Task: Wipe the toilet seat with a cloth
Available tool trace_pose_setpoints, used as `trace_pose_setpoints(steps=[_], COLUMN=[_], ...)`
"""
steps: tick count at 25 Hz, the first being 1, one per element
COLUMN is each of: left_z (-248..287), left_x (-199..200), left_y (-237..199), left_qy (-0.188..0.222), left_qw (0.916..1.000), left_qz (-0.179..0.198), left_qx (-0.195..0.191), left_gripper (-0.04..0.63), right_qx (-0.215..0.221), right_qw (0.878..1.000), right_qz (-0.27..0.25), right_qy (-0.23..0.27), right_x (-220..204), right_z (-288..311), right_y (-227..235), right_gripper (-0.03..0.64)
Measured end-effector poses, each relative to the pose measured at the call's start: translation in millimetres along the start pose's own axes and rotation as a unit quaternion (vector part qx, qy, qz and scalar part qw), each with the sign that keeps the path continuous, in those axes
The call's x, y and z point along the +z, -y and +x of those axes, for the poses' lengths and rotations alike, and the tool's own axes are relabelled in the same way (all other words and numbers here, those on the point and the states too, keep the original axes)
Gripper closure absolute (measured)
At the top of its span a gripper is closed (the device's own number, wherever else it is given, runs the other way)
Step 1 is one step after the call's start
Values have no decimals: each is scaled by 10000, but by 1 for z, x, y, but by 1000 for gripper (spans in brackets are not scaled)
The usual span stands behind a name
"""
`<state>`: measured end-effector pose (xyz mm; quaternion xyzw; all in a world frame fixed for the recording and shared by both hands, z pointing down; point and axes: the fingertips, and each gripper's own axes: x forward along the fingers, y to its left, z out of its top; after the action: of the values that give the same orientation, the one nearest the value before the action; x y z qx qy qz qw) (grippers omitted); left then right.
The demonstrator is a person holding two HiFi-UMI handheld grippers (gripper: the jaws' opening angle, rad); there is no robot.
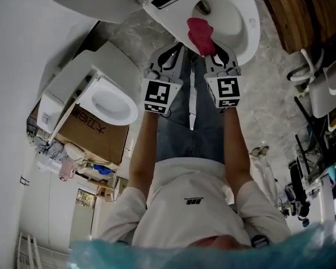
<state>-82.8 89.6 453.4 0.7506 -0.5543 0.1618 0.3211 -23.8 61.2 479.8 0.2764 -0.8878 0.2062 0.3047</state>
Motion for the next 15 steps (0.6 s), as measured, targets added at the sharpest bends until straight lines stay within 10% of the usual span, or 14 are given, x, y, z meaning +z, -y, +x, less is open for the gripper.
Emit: trace_pose_setpoints(steps=[15], left_z=[21], left_x=[-60], left_y=[-7], left_qy=[-316], left_qw=[9993], left_qz=[-80], left_qx=[-188], left_gripper=[584], right_qx=[-107], right_qw=[9978], right_qz=[246], right_qy=[-611], right_x=[-87], right_z=[48], right_y=[-1], right_gripper=[597])
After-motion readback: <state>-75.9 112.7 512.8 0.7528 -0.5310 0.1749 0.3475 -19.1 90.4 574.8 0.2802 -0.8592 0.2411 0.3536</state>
